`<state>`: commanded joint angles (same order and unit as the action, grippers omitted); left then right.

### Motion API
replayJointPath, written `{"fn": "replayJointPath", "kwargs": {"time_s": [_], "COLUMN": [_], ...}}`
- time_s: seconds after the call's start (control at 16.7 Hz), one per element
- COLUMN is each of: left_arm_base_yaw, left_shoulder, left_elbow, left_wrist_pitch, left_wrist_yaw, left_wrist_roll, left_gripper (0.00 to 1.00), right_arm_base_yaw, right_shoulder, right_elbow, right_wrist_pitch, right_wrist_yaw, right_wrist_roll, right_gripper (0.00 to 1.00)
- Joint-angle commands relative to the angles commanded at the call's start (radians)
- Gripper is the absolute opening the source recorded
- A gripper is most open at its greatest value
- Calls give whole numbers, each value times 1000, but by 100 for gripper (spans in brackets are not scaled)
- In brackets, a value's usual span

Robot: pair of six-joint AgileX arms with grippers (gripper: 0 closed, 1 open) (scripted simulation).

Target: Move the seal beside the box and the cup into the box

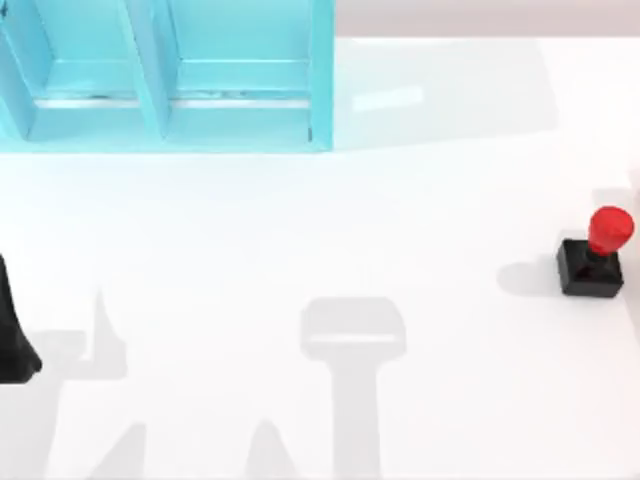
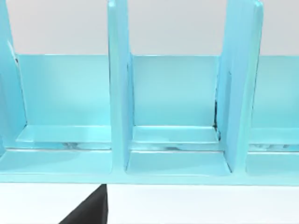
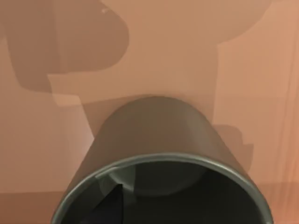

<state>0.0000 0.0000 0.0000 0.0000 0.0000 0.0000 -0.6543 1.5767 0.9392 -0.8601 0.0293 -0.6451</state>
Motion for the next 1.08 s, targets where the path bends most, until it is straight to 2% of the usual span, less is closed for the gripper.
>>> {"fn": "replayJointPath", "kwargs": {"time_s": [0.48,1.08], "left_arm_base_yaw": [0,0], "left_shoulder": [0,0], "left_elbow": [0,0], "left_wrist_pitch": [0,0], "left_wrist_yaw": [0,0], "left_wrist_roll": [0,0], "left_gripper": [100,100], "right_arm_base_yaw": [8,-8], "right_shoulder": [-8,-110], "right_elbow": [35,292], "right_wrist_pitch": [-31,-341], "right_wrist_yaw": [3,24], "right_wrist_roll": [-2,10], "right_gripper": [100,100]}}
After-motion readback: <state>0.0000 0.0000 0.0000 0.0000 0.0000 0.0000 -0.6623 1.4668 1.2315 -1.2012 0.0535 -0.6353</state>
